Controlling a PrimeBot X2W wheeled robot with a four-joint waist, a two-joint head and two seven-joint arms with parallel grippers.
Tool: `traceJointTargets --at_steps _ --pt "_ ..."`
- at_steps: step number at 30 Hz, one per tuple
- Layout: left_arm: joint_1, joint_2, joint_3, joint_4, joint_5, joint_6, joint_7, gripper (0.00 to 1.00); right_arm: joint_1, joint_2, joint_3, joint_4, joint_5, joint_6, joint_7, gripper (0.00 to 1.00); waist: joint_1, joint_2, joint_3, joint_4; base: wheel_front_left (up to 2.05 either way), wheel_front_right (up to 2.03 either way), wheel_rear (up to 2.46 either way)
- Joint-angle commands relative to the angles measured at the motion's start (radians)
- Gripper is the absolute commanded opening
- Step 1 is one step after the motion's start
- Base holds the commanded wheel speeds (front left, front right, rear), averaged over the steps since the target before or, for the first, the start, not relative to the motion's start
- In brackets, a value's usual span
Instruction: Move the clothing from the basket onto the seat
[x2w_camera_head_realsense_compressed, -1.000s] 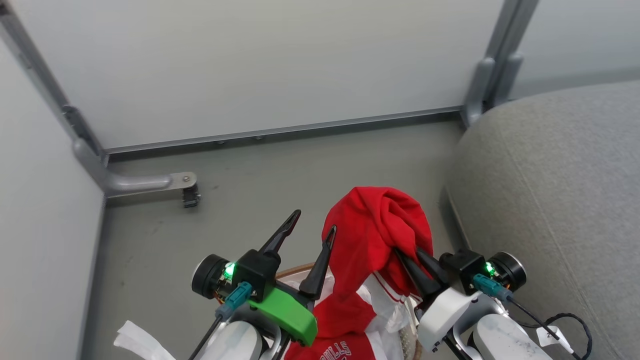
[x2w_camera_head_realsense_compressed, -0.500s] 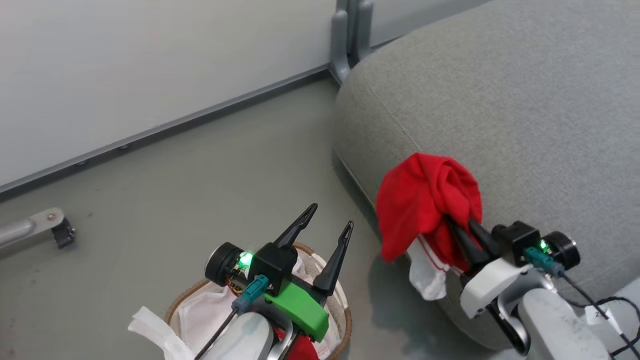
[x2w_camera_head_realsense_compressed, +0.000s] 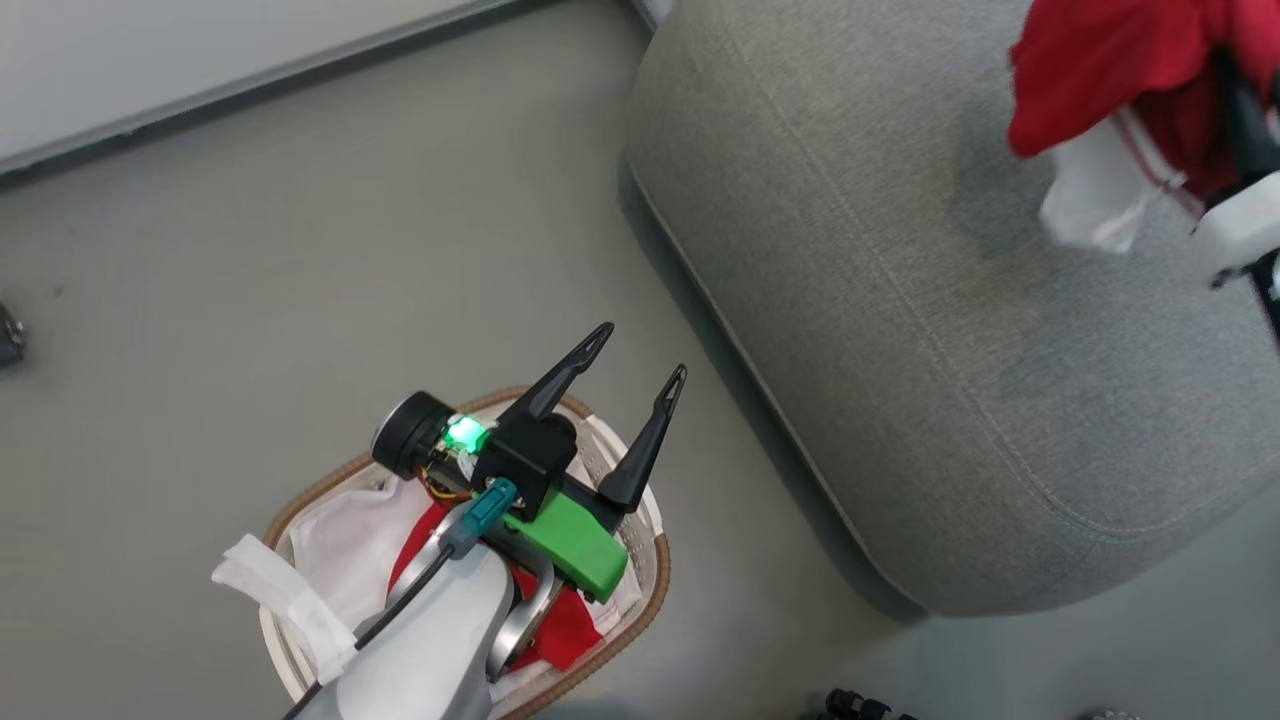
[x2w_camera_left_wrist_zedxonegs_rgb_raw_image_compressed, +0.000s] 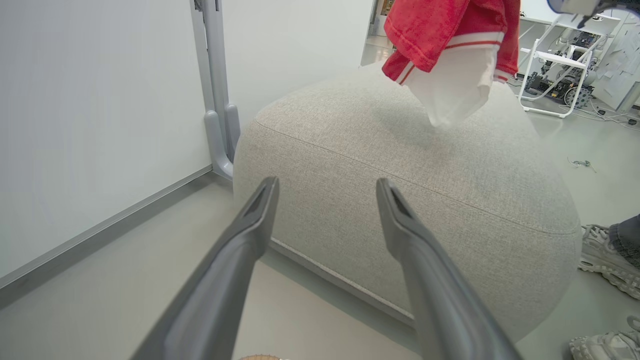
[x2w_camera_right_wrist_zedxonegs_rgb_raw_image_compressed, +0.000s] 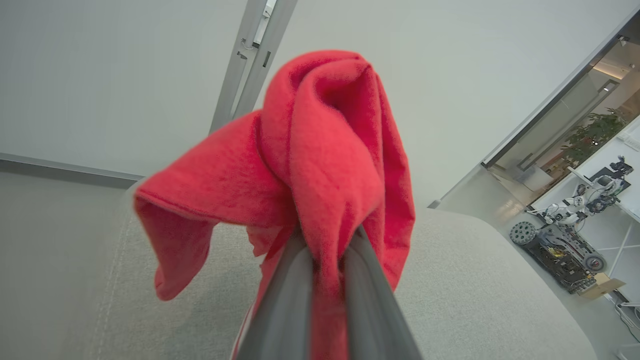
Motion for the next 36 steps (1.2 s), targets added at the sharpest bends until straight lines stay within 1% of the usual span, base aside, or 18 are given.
traceJointTargets --at_steps 1,5,10,12,15,18,19,20,21,22,23,26,30,33,34,35,36 --pt "-0.034 0.015 -0.002 -0.011 0.008 -0.003 0.001 1.00 -0.051 -0.005 -0.024 0.014 0.000 -0.001 -0.002 0.00 0.0000 0.0031 0.195 0.133 0.00 0.00 0.00" --pt "-0.068 0.019 -0.002 -0.026 0.013 -0.003 0.001 1.00 -0.166 -0.052 -0.119 0.076 -0.028 -0.001 -0.002 0.00 0.0000 0.0031 0.280 0.183 0.00 0.00 0.00" --pt "-0.105 0.019 0.007 -0.038 0.021 -0.003 0.001 1.00 -0.253 -0.093 -0.231 0.157 -0.077 -0.001 -0.002 0.00 0.0000 0.0031 0.358 0.241 0.00 0.00 0.00" --pt "-0.116 0.025 0.018 -0.043 0.027 -0.003 0.001 1.00 -0.280 -0.098 -0.294 0.185 -0.094 -0.001 -0.002 0.00 0.0000 0.0031 0.382 0.260 0.00 0.00 0.00" --pt "-0.120 0.030 0.036 -0.047 0.029 -0.003 0.001 1.00 -0.280 -0.099 -0.393 0.226 -0.135 -0.001 -0.002 0.00 0.0000 0.0031 0.399 0.286 0.00 0.00 0.00" --pt "-0.103 0.036 0.074 -0.055 0.016 -0.003 0.001 1.00 -0.253 -0.075 -0.471 0.270 -0.190 -0.001 -0.002 0.00 0.0000 0.0031 0.397 0.293 0.00 0.00 0.00" --pt "-0.092 0.043 0.095 -0.054 0.016 -0.003 0.001 1.00 -0.243 -0.061 -0.499 0.291 -0.209 -0.001 -0.002 0.08 0.0000 0.0031 0.391 0.293 0.00 0.00 0.00" --pt "-0.084 0.045 0.112 -0.054 0.015 -0.003 0.001 1.00 -0.237 -0.049 -0.524 0.303 -0.218 -0.001 -0.002 0.44 0.0000 0.0031 0.386 0.292 0.00 0.00 0.00" --pt "-0.075 0.046 0.128 -0.051 0.015 -0.003 0.001 1.00 -0.228 -0.031 -0.550 0.303 -0.232 -0.001 -0.002 0.67 0.0000 0.0031 0.376 0.291 0.00 0.00 0.00" --pt "-0.069 0.046 0.140 -0.049 0.019 -0.003 0.001 1.00 -0.215 -0.011 -0.569 0.294 -0.242 -0.001 -0.002 1.00 0.0000 0.0031 0.365 0.290 0.00 0.00 0.00" --pt "-0.061 0.044 0.152 -0.045 0.020 -0.003 0.001 1.00 -0.196 0.003 -0.590 0.282 -0.250 -0.001 -0.001 1.00 0.0000 0.0031 0.351 0.289 0.00 0.00 0.00" --pt "-0.041 0.032 0.183 -0.029 0.007 -0.003 0.001 1.00 -0.123 0.021 -0.604 0.253 -0.269 -0.001 -0.001 1.00 0.0000 0.0031 0.302 0.290 0.00 0.00 0.00" --pt "0.006 0.023 0.217 0.013 0.004 -0.003 0.001 1.00 -0.009 0.069 -0.615 0.199 -0.253 -0.001 -0.001 1.00 0.0000 0.0031 0.214 0.286 0.00 0.00 0.00" --pt "0.049 0.007 0.251 0.032 0.006 -0.003 0.001 1.00 0.090 0.095 -0.600 0.145 -0.234 -0.001 -0.001 1.00 0.0000 0.0031 0.140 0.286 0.00 0.00 0.00" --pt "0.063 0.003 0.265 0.037 0.007 -0.003 0.001 1.00 0.123 0.109 -0.574 0.129 -0.234 -0.001 -0.001 1.00 0.0000 0.0031 0.120 0.286 0.00 0.00 0.00" --pt "0.082 -0.001 0.280 0.045 0.011 -0.003 0.001 1.00 0.153 0.129 -0.551 0.104 -0.211 -0.001 -0.001 1.00 0.0000 0.0031 0.094 0.288 0.00 0.00 0.00" --pt "0.094 -0.003 0.291 0.048 0.016 -0.003 0.001 1.00 0.175 0.135 -0.538 0.085 -0.194 -0.001 -0.001 1.00 0.0000 0.0031 0.077 0.289 0.00 0.00 0.00"
